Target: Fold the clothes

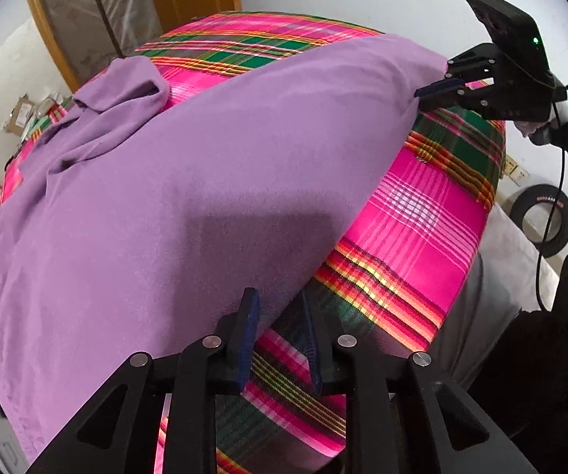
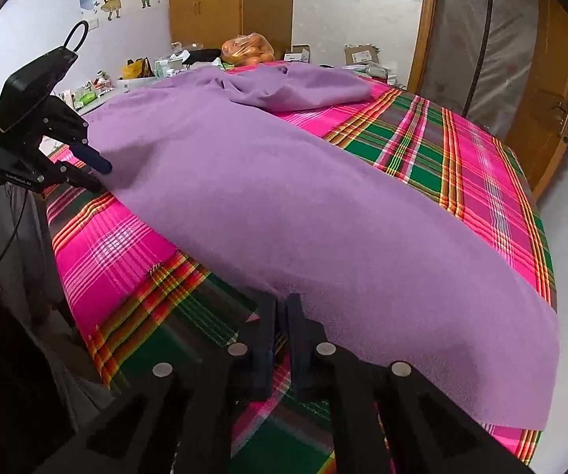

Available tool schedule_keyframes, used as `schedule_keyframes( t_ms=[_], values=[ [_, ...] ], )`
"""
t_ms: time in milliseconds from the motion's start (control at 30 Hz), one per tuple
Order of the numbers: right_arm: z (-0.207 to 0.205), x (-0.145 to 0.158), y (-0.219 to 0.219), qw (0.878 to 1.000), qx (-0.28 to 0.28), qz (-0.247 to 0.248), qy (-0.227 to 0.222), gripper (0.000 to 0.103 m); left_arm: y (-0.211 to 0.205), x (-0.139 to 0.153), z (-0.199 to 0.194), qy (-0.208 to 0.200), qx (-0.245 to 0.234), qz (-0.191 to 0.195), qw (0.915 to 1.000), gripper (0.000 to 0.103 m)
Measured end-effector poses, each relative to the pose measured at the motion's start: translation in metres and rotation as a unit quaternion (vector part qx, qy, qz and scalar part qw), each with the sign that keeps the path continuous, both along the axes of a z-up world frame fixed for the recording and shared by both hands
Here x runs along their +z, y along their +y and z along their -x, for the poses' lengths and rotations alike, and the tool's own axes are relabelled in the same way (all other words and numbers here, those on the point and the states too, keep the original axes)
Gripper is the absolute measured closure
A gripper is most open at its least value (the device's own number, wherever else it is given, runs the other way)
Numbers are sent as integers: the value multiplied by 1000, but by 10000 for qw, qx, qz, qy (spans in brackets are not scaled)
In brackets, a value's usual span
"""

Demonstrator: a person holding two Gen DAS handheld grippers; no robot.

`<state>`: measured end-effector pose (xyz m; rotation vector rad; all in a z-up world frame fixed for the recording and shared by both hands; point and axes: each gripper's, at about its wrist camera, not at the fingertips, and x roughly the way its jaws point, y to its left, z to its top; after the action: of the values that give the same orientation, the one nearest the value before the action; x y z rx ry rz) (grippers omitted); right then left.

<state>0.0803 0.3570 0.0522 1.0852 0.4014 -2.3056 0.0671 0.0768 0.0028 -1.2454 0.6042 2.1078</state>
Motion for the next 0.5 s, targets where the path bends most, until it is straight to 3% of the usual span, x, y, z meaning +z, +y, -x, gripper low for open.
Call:
schedule_keyframes(
  t_ms=[133, 200, 500],
  values=[
    [-1, 1, 2, 10000, -23, 87, -37, 100, 5, -1, 0, 42, -148, 52, 9999, 88],
    [-1, 3, 3, 9999, -20, 130, -44, 101, 7, -1, 2, 74, -144, 111, 9998, 99],
    [-21, 12, 11, 9995, -16, 302, 19, 101, 3, 7, -8, -153, -295, -136, 9994, 102]
  ],
)
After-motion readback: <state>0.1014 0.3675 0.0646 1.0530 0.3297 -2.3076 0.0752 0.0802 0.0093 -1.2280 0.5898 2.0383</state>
